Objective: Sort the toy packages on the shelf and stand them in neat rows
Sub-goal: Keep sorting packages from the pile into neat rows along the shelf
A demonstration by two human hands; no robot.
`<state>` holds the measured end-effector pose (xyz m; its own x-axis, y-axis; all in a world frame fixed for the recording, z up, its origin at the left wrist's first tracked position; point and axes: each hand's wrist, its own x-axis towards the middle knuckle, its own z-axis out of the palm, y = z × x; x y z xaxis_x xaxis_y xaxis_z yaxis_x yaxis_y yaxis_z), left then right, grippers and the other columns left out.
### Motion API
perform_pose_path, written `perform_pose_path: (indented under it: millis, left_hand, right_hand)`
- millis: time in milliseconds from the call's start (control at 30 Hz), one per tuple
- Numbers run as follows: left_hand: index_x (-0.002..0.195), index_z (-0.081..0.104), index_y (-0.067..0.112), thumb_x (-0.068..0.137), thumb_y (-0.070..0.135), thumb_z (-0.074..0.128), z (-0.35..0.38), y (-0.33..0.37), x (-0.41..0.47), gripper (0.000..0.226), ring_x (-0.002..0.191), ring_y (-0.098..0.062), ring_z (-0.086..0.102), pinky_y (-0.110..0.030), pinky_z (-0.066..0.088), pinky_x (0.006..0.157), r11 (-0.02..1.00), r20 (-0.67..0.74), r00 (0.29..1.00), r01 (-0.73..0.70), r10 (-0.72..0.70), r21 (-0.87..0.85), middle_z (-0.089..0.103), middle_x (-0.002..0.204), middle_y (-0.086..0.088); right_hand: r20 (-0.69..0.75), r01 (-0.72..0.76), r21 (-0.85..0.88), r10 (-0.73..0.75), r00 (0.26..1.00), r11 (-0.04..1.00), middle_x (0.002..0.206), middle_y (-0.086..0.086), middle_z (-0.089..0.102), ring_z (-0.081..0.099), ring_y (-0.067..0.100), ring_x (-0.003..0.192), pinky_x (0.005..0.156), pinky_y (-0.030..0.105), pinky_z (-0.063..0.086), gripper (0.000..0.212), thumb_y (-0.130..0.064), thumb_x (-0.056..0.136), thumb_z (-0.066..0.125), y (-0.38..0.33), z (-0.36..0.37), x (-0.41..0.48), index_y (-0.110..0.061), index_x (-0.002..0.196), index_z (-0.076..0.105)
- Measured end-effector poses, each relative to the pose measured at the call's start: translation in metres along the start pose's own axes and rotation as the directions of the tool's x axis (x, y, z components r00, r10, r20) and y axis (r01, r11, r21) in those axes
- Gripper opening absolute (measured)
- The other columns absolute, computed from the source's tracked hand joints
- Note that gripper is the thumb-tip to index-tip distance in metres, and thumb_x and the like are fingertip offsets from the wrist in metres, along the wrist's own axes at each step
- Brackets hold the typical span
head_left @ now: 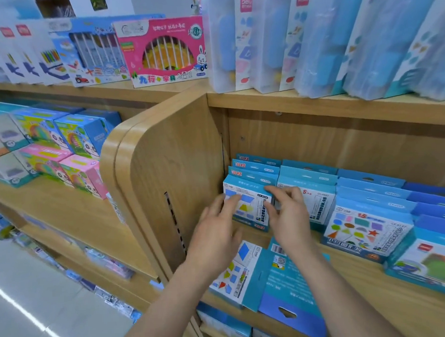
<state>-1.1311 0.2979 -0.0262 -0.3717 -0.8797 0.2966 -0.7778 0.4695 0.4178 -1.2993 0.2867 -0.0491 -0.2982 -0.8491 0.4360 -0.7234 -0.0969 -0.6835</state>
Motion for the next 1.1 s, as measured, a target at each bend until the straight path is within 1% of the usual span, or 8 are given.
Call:
perform_pose_path:
  millis: [67, 167, 333, 467, 567, 667, 767, 1100]
  left_hand:
    - [0.145, 0.019, 0.033, 0.089, 0.025, 0.060, 0.002, 0.008, 0.027, 0.069, 0.139, -0.021, 0.022, -0.037, 0.036, 0.108, 0.999, -0.028, 1.000, 0.003, -0.002, 0.042, 0.018, 0.155, -0.001]
    - [0.147, 0.013, 0.034, 0.086, 0.021, 0.065, 0.009, 0.014, 0.059, 0.081, 0.143, -0.024, 0.008, -0.042, 0.035, 0.109, 0.985, -0.001, 1.000, 0.004, -0.004, 0.171, 0.006, 0.157, -0.003]
    - [0.147, 0.006, 0.038, 0.085, 0.028, 0.067, 0.021, 0.010, 0.085, 0.088, 0.145, -0.028, 0.001, -0.045, 0.019, 0.117, 0.957, 0.057, 0.998, 0.005, -0.023, 0.289, -0.001, 0.159, -0.005]
    - [0.147, 0.011, 0.034, 0.084, 0.031, 0.067, 0.023, 0.007, 0.094, 0.084, 0.144, -0.030, 0.006, -0.044, 0.015, 0.118, 0.943, 0.070, 0.998, -0.022, -0.002, 0.333, 0.011, 0.157, -0.007]
    - [0.143, 0.020, 0.029, 0.081, 0.032, 0.070, 0.024, 0.007, 0.099, 0.080, 0.143, -0.030, 0.012, -0.044, 0.013, 0.118, 0.921, 0.045, 0.998, -0.052, 0.038, 0.386, 0.024, 0.152, -0.010]
    - [0.138, 0.027, 0.024, 0.078, 0.028, 0.071, 0.024, 0.009, 0.103, 0.075, 0.141, -0.028, 0.017, -0.045, 0.010, 0.118, 0.899, 0.051, 0.996, -0.092, 0.078, 0.427, 0.032, 0.146, -0.009]
    - [0.133, 0.032, 0.024, 0.075, 0.027, 0.073, 0.021, 0.010, 0.109, 0.072, 0.134, -0.026, 0.030, -0.045, 0.016, 0.116, 0.892, 0.068, 0.994, -0.102, 0.080, 0.441, 0.040, 0.138, -0.007]
    - [0.135, 0.033, 0.024, 0.076, 0.021, 0.071, 0.011, 0.010, 0.113, 0.071, 0.128, -0.023, 0.038, -0.045, 0.020, 0.115, 0.881, 0.113, 0.989, -0.140, 0.098, 0.452, 0.045, 0.132, -0.003]
  right_hand:
    - [0.014, 0.016, -0.020, -0.015, 1.000, 1.000, 0.102, 0.001, 0.048, 0.051, 0.012, 0.092, 0.086, 0.024, 0.045, 0.044, -0.007, 0.087, 0.063, 0.002, 0.000, -0.002, -0.020, 0.128, 0.057]
    - [0.016, 0.045, -0.080, -0.044, 0.999, 0.996, 0.102, 0.003, 0.051, 0.056, 0.018, 0.092, 0.081, 0.034, 0.051, 0.047, -0.007, 0.087, 0.063, 0.006, -0.002, -0.003, -0.021, 0.130, 0.055]
    - [-0.001, 0.046, -0.174, -0.047, 0.999, 0.984, 0.104, 0.004, 0.055, 0.057, 0.023, 0.093, 0.074, 0.037, 0.052, 0.049, -0.011, 0.086, 0.063, 0.014, -0.012, -0.002, -0.016, 0.134, 0.050]
    - [0.020, 0.024, -0.217, -0.020, 1.000, 0.976, 0.109, 0.004, 0.056, 0.057, 0.022, 0.096, 0.074, 0.037, 0.051, 0.051, -0.017, 0.092, 0.054, 0.015, -0.021, 0.000, -0.016, 0.141, 0.040]
    - [0.072, 0.017, -0.314, 0.005, 0.997, 0.949, 0.111, 0.005, 0.056, 0.054, 0.023, 0.100, 0.076, 0.036, 0.048, 0.055, -0.018, 0.093, 0.048, 0.013, -0.025, 0.004, -0.015, 0.145, 0.032]
    - [0.095, 0.033, -0.412, 0.007, 0.995, 0.911, 0.108, 0.007, 0.059, 0.053, 0.025, 0.101, 0.079, 0.035, 0.047, 0.053, -0.019, 0.093, 0.045, 0.009, -0.032, 0.008, -0.014, 0.144, 0.035]
    - [0.102, 0.043, -0.468, 0.006, 0.995, 0.883, 0.110, 0.010, 0.061, 0.052, 0.028, 0.103, 0.081, 0.036, 0.046, 0.050, -0.018, 0.091, 0.047, 0.006, -0.037, 0.014, -0.013, 0.140, 0.042]
    - [0.161, 0.081, -0.485, -0.002, 0.987, 0.871, 0.121, 0.004, 0.059, 0.048, 0.025, 0.111, 0.087, 0.037, 0.046, 0.052, -0.016, 0.089, 0.048, 0.004, -0.045, 0.016, -0.015, 0.141, 0.041]
